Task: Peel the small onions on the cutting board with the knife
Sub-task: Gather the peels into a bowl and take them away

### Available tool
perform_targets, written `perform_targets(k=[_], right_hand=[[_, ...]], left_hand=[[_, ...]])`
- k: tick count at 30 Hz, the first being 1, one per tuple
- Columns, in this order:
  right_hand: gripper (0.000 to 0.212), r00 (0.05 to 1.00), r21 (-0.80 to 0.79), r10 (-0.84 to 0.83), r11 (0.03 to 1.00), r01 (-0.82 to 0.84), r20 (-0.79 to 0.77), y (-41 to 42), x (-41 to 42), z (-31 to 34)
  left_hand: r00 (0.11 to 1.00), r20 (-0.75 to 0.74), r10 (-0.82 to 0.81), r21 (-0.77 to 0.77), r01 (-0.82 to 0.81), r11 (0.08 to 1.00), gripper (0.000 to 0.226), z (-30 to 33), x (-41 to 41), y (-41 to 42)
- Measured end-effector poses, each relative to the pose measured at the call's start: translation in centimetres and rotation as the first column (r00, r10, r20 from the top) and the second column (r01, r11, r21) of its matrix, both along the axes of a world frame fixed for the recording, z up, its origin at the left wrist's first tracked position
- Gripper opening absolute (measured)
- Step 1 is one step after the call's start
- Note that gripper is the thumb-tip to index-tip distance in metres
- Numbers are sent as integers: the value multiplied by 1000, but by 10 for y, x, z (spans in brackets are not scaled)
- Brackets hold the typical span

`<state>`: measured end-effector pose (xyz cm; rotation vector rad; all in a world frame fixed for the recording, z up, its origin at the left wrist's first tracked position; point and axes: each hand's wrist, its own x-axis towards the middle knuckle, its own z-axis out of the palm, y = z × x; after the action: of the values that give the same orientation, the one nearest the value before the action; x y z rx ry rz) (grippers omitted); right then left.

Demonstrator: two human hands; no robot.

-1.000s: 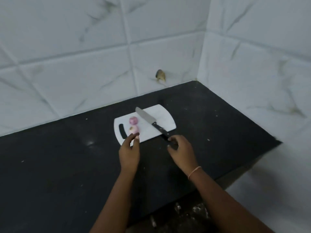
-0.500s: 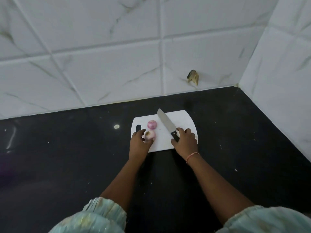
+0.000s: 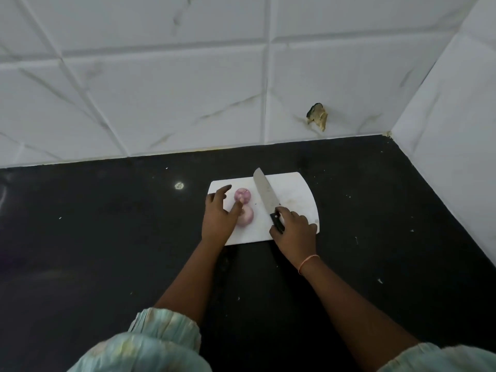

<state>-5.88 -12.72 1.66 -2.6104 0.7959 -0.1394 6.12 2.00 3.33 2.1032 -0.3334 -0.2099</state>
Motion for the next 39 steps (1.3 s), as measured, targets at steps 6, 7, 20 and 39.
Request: perform_targets(k=[6,7,20,39], right_hand=[[32,977,312,-138,947,82,163,-8,-2,11],[29,974,399,-162,913,87,158,-14,-4,14],[30,978,130,152,977,-171,143,-34,-38,5],[13,483,994,-869,97,-44,106,-19,-112,31]], left_hand=[[993,-103,-56,86,65,994,45,10,27,-6],[992,-111,-54,87,64,994,43,13,30,-5],[998,59,-7,-32,9,999,20,26,13,-3],[922,-51,-383,38,386,922,30,15,-95,-45]])
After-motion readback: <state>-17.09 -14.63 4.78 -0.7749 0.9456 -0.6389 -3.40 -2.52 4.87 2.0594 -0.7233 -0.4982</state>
